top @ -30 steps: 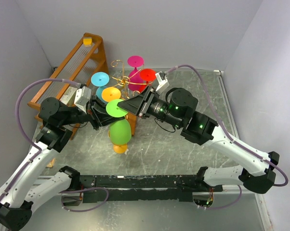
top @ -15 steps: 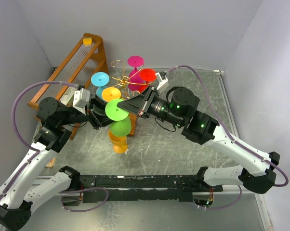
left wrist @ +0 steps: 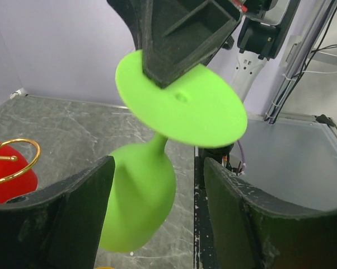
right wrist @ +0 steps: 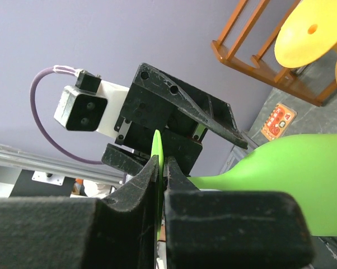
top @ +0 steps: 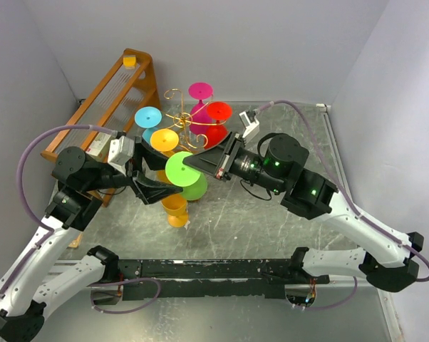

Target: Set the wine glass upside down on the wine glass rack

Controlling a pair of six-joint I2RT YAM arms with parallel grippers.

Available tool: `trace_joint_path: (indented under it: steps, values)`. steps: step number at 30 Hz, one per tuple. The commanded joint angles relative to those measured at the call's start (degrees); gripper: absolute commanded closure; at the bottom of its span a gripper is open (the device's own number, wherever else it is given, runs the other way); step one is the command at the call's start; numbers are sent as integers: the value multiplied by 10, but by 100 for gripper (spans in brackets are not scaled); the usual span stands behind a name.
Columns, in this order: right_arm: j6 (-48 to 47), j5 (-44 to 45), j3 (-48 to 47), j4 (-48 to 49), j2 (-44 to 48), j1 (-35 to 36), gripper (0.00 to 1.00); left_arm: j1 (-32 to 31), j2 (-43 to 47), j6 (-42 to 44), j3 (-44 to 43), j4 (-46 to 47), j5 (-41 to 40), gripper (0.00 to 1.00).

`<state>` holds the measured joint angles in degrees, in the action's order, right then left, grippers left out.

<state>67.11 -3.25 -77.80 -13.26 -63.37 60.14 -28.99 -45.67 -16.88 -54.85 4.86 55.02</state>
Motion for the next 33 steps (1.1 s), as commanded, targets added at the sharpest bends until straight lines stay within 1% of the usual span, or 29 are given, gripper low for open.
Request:
trace_joint_path:
  steps: [1, 6, 12, 17, 22, 26, 29, 33]
  values:
    - [1, 24, 2, -19, 30, 2, 100, -3, 10, 16, -20, -26, -13, 24]
    - [-4, 33, -4, -34, 40, 2, 100, -4, 12, 22, -27, -41, -23, 20]
    - [-14, 42, -7, -59, 57, 2, 100, -4, 20, 9, -41, -53, -45, 15]
    - [-22, 71, -2, -107, 79, 2, 100, -3, 45, 24, -64, -93, -102, 15]
    - [-11, 134, 21, -150, 113, 2, 100, -3, 64, 33, -77, -123, -158, 15]
    - [-2, 209, 34, -170, 127, 2, 100, -3, 78, 28, -74, -127, -201, 16]
    - [-9, 266, 37, -154, 118, 2, 100, -3, 89, 27, -63, -119, -224, 15]
    - [-34, 314, 35, -101, 82, 2, 100, -4, 97, 26, -60, -118, -247, 15]
